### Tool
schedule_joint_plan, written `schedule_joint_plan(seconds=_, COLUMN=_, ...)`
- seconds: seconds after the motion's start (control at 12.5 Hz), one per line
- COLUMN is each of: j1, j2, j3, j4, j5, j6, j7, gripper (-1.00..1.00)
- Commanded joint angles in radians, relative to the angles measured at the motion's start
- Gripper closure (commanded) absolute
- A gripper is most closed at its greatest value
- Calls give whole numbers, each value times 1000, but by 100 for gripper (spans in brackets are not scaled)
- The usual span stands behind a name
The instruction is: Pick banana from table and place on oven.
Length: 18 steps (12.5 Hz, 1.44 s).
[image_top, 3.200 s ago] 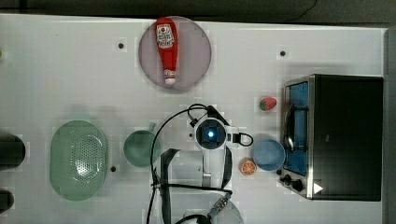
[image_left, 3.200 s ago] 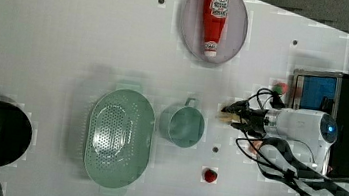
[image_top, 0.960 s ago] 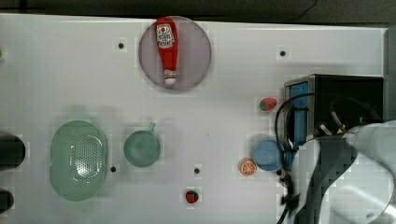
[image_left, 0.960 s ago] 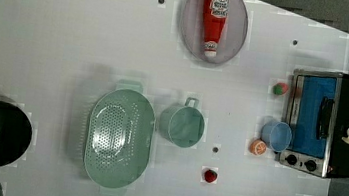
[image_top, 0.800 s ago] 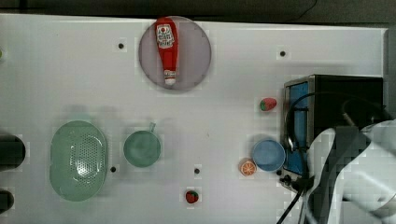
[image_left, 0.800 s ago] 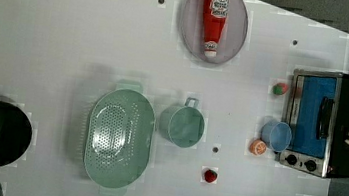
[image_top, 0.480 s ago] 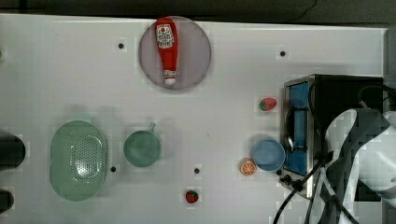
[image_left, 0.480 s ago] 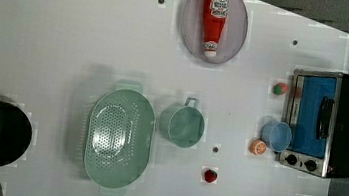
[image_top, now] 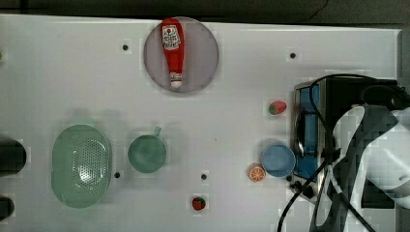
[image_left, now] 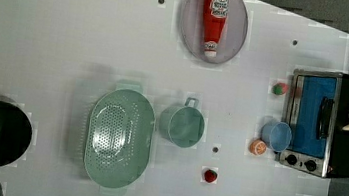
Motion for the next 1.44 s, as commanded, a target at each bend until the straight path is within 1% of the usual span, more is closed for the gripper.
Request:
schedule_joint_plan(seconds=0.08, j1=-1, j2=-13, j3=-10, j4=15, j5=-8, j6=15, j7=-38, gripper=-71)
schedule_joint_plan(seconds=0.16, j1=0, j2=-23, j3=-10, j4=19, j5=-11, j6=9, j7=-39, gripper=-100)
schedule_joint_plan(seconds=0.32, j1=6, j2=-73, j3=-8, j4=45, j5=-27, j6=-43, j7=-39, gripper=-100)
schedule_joint_plan(seconds=0.48, j1=21, j2=-156, j3=2, j4=81, j5=-27, j6=-149, j7=-39, gripper=-100)
schedule_joint_plan(seconds=0.56, j1=31, j2=-204, j3=14, j4=96, j5=-40, j6=-212, j7=-32, gripper=-100)
schedule_joint_plan(seconds=0.64, j1=42, j2=-250, j3=35, j4=105, j5=-76, j6=-271, j7=-12, gripper=-100)
schedule_joint_plan(seconds=0.8, j1=65, j2=-342, j3=112, j4=102, j5=-126, j6=-351, j7=86, gripper=-100)
schedule_joint_plan(seconds=0.96, j1=76, j2=-418, j3=221, j4=83, j5=-161, j6=-396, j7=240, gripper=-100)
schedule_joint_plan(seconds=1.28, j1=81, j2=-542, j3=442, j4=-39, j5=-157, j6=-435, j7=624, gripper=-100)
schedule_joint_plan(seconds=1.44, j1=82, j2=-591, j3=528, j4=-90, j5=-157, j6=-434, j7=767, gripper=-100)
